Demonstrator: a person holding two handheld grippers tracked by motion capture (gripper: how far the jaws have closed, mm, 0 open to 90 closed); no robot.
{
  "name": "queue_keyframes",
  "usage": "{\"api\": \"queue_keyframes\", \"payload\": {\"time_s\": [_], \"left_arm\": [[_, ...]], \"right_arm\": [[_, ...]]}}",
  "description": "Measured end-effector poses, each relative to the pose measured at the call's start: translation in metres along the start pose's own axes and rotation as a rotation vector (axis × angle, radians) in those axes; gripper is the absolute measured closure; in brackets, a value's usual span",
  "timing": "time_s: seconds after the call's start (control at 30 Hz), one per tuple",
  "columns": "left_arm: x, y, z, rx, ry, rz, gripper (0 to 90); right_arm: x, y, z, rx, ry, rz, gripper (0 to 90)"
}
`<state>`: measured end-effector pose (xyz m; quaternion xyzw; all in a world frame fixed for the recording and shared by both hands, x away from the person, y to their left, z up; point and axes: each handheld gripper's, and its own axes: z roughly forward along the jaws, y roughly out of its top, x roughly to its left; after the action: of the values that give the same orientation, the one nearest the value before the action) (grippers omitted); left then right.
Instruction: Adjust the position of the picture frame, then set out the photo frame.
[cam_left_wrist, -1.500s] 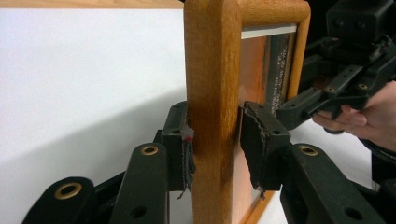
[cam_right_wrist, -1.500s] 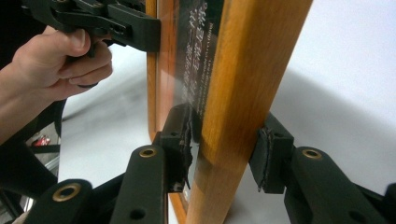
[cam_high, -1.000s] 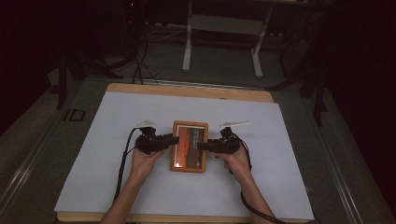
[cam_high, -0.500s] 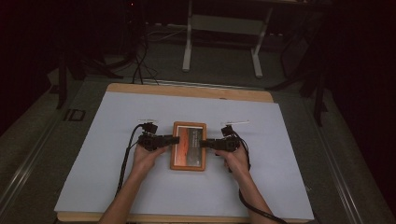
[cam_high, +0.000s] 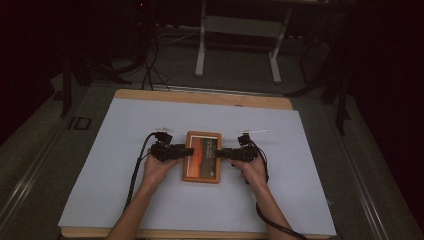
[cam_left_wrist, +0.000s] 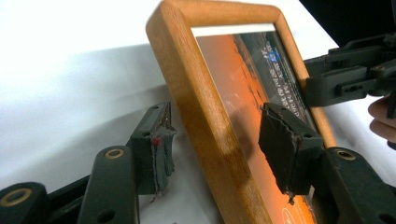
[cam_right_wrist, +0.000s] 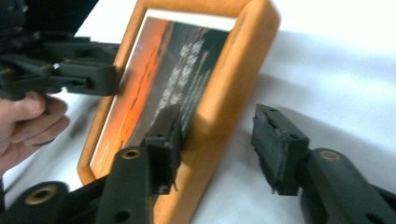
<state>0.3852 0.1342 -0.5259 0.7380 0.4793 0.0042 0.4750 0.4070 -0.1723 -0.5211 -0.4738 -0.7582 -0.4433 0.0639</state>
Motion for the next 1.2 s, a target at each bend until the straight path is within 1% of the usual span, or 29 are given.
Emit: {"api": "queue_keyframes", "payload": {"time_s": [0.07, 0.1, 0.17, 0.23, 0.33, 0.37, 0.4, 0.43, 0.53, 0.6, 0.63, 0.73, 0.8, 0.83, 0.87, 0.9, 0.93, 1.0, 1.03, 1.07, 1.1, 1.17, 1.2], "left_arm": [[-0.004, 0.0, -0.006, -0.008, 0.039, 0.032, 42.7], [-0.006, -0.001, -0.009, -0.015, 0.056, 0.051, 42.5], [-0.01, -0.002, -0.015, -0.028, 0.086, 0.08, 42.1], [-0.013, -0.004, -0.021, -0.048, 0.118, 0.096, 41.8], [-0.017, -0.009, -0.033, -0.071, 0.157, 0.13, 41.8], [-0.018, -0.011, -0.037, -0.081, 0.166, 0.137, 41.8], [-0.019, -0.014, -0.043, -0.101, 0.172, 0.142, 41.8], [-0.019, -0.016, -0.046, -0.11, 0.175, 0.144, 41.7], [-0.019, -0.024, -0.056, -0.13, 0.176, 0.145, 41.6], [-0.019, -0.028, -0.061, -0.138, 0.179, 0.135, 41.3], [-0.019, -0.031, -0.065, -0.142, 0.175, 0.125, 41.2], [-0.02, -0.036, -0.07, -0.146, 0.175, 0.12, 41.0], [-0.021, -0.039, -0.072, -0.153, 0.165, 0.101, 40.7], [-0.021, -0.039, -0.072, -0.153, 0.165, 0.101, 40.8], [-0.024, -0.043, -0.073, -0.157, 0.162, 0.098, 40.8], [-0.026, -0.044, -0.073, -0.155, 0.16, 0.103, 40.8], [-0.028, -0.045, -0.073, -0.159, 0.162, 0.107, 40.9], [-0.03, -0.047, -0.073, -0.16, 0.156, 0.108, 40.7], [-0.03, -0.047, -0.073, -0.16, 0.156, 0.108, 40.6], [-0.032, -0.048, -0.072, -0.154, 0.155, 0.111, 40.6], [-0.033, -0.049, -0.072, -0.149, 0.154, 0.111, 40.2], [-0.034, -0.051, -0.071, -0.141, 0.153, 0.115, 40.1], [-0.035, -0.052, -0.07, -0.135, 0.153, 0.117, 40.1]], "right_arm": [[-0.001, 0.001, -0.005, -0.016, -0.009, 0.0, 48.4], [0.0, 0.001, -0.008, -0.024, -0.014, -0.01, 47.6], [0.002, 0.002, -0.013, -0.029, -0.033, -0.047, 47.2], [0.005, 0.003, -0.017, -0.039, -0.06, -0.088, 47.2], [0.012, 0.006, -0.023, -0.054, -0.089, -0.151, 47.4], [0.015, 0.007, -0.025, -0.058, -0.105, -0.178, 47.6], [0.018, 0.009, -0.026, -0.062, -0.115, -0.2, 47.8], [0.022, 0.011, -0.027, -0.068, -0.122, -0.23, 47.8], [0.028, 0.017, -0.027, -0.076, -0.131, -0.269, 47.6], [0.032, 0.022, -0.025, -0.087, -0.133, -0.296, 48.1], [0.034, 0.023, -0.024, -0.091, -0.134, -0.303, 48.6], [0.039, 0.029, -0.02, -0.095, -0.142, -0.334, 51.6], [0.042, 0.032, -0.016, -0.104, -0.158, -0.356, 56.3], [0.042, 0.032, -0.016, -0.104, -0.158, -0.356, 56.3], [0.043, 0.033, -0.015, -0.111, -0.161, -0.365, 58.6], [0.046, 0.036, -0.012, -0.124, -0.164, -0.369, 65.2], [0.047, 0.037, -0.01, -0.126, -0.163, -0.371, 68.6], [0.048, 0.039, -0.008, -0.134, -0.169, -0.382, 74.6], [0.048, 0.039, -0.008, -0.134, -0.169, -0.382, 74.6], [0.05, 0.04, -0.006, -0.137, -0.181, -0.388, 77.6], [0.051, 0.041, -0.004, -0.139, -0.187, -0.407, 83.7], [0.052, 0.041, 0.001, -0.127, -0.214, -0.428, 88.1], [0.052, 0.042, 0.003, -0.119, -0.213, -0.437, 89.3]]}}
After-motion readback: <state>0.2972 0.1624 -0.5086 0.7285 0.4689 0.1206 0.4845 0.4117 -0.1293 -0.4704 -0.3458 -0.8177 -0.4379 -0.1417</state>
